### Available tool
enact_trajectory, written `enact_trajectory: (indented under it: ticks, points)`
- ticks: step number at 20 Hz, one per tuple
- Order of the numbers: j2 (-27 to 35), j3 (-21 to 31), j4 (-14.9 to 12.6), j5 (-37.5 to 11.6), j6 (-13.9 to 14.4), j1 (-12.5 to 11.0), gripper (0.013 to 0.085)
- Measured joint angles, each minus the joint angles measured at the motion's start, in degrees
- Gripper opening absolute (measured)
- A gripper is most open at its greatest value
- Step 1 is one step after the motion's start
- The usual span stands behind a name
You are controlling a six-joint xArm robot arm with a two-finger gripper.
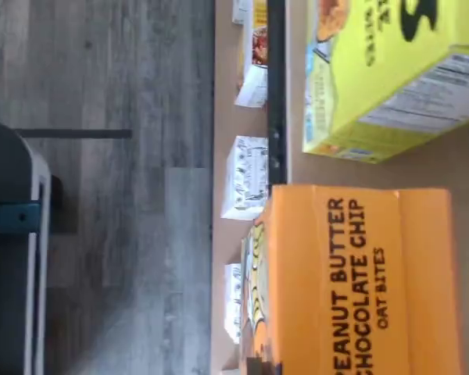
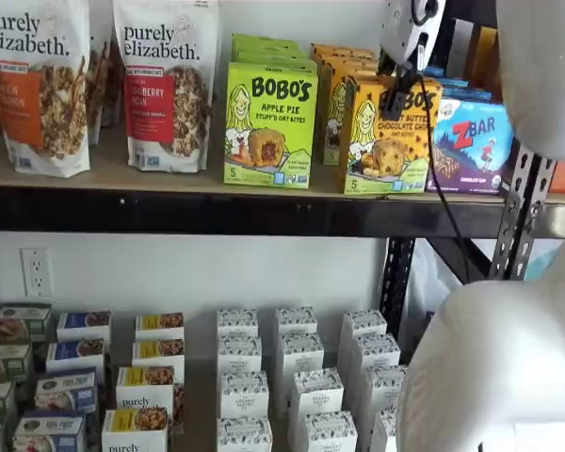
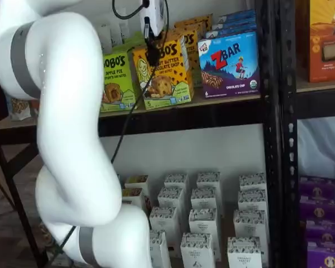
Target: Pick up the orange box on the top shelf, the fifth box from the left
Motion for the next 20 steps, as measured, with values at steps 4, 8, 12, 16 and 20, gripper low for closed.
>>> enact_trajectory:
  ticks: [4,8,12,16,20]
  points:
    - [-2.67,1.12,-0.52,1.32,0.53,0.43,0.025]
    - [-5.28,2.27,-0.72,3.12,0.84,0.55,0.025]
    - [-7.83,3.64,-1.39,4.28,1.05,0.8,0.025]
    - [-10.25,5.04,-1.84,5.49,1.03,0.74,0.025]
    - [-12.32,6.72,-2.73,6.25,0.94,0.89,0.025]
